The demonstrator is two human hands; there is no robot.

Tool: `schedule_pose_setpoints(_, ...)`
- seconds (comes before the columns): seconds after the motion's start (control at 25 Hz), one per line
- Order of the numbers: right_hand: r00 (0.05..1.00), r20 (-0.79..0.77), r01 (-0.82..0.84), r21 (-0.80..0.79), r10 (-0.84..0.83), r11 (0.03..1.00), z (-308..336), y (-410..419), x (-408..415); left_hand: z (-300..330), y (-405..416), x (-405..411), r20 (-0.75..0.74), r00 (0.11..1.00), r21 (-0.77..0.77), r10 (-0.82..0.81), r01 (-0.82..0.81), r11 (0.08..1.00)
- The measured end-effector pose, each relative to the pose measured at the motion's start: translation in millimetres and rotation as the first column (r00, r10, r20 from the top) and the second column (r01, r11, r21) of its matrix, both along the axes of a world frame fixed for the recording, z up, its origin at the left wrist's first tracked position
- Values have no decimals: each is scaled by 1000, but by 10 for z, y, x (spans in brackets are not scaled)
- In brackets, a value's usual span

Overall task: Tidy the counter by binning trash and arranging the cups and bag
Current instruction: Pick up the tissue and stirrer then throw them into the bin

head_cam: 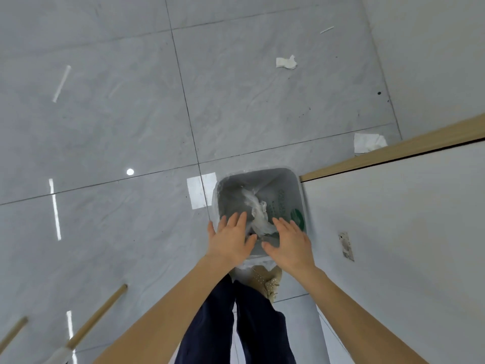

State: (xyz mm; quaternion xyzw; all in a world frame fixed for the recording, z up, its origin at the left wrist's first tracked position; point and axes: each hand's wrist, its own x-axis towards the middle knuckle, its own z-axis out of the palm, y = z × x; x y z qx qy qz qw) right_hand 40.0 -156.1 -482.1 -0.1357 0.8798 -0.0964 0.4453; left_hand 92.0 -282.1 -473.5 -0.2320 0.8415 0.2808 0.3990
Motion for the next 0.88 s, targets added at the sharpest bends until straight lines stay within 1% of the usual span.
schedule_pose_setpoints(0.12,1000,-12,-12,-7,12,1000,642,-34,91,661,-14,122,-6,996,-61,-94,93,994)
schedule_pose_setpoints(0.28,997,-62,-55,1,55,998,1459,-62,211,1445,-50,225,-28,989,-134,-145,140,981)
schedule_pose_setpoints(0.36,992,-95,-79,-12,78,997,1872,-53,290,1849,-59,279,-53,988,-157,-145,135,978)
schedule_pose_setpoints(0.52,981,-178,-88,-51,78,995,2634,-13,379,2612,-88,317,-170,978,-177,-125,94,980)
schedule_pose_setpoints(0.72,950,-309,-69,-68,44,995,3346,28,463,3351,-164,185,-312,935,-235,-166,94,968)
schedule_pose_setpoints(0.88,922,-386,12,-75,-40,997,3704,86,478,3746,-151,92,-350,891,-263,-290,203,943)
